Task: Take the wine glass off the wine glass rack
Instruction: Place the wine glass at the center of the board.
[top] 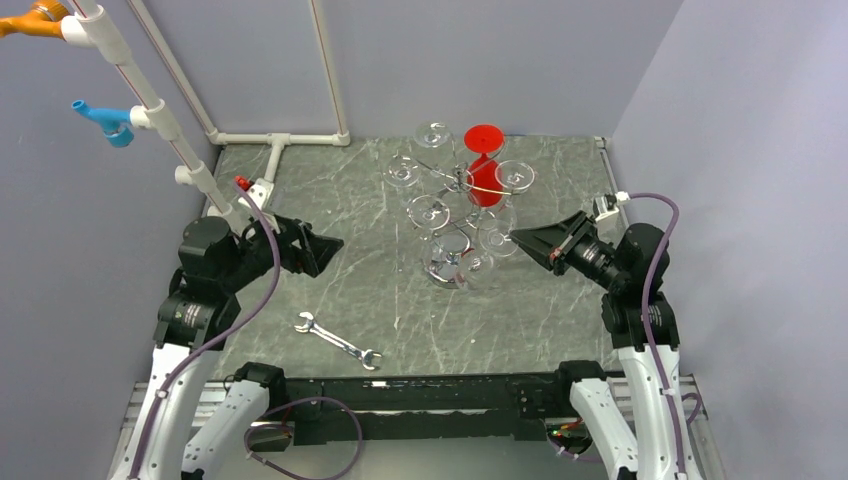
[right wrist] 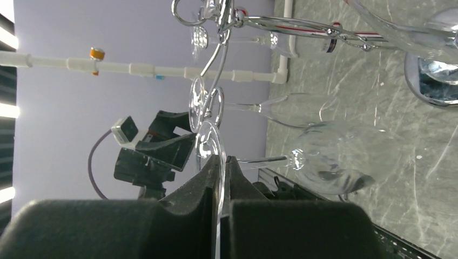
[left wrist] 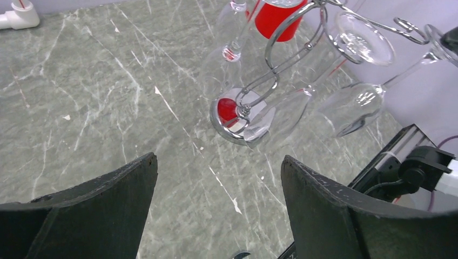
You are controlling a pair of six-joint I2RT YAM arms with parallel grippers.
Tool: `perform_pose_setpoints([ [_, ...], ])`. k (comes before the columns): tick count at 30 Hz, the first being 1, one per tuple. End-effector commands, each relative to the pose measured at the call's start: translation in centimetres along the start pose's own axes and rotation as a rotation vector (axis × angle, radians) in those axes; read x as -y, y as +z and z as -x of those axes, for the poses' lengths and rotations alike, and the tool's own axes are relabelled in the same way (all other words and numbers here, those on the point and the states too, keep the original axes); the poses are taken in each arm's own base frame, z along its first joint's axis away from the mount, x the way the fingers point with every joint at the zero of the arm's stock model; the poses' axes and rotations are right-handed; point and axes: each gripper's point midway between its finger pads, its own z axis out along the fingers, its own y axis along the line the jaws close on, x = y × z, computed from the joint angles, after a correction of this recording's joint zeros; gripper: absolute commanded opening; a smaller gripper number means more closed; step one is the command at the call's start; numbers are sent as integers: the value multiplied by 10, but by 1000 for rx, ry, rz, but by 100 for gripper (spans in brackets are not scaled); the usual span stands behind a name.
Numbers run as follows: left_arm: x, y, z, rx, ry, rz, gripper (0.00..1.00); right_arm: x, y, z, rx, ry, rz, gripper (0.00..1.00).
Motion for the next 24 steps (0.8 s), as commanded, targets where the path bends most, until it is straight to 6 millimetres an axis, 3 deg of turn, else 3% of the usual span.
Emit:
perform_pose_setpoints([
  [1,23,-11,14,23,-11,-82,88,13,3,-14,-81,-31,-44,0],
  [8,37,-14,15,17,-24,-149,88,21,11,-28,-151,-62,-56,0],
  [24,30,-11,6,4,-27,-120,88,-11,5,-8,-42,-135,-34,0],
])
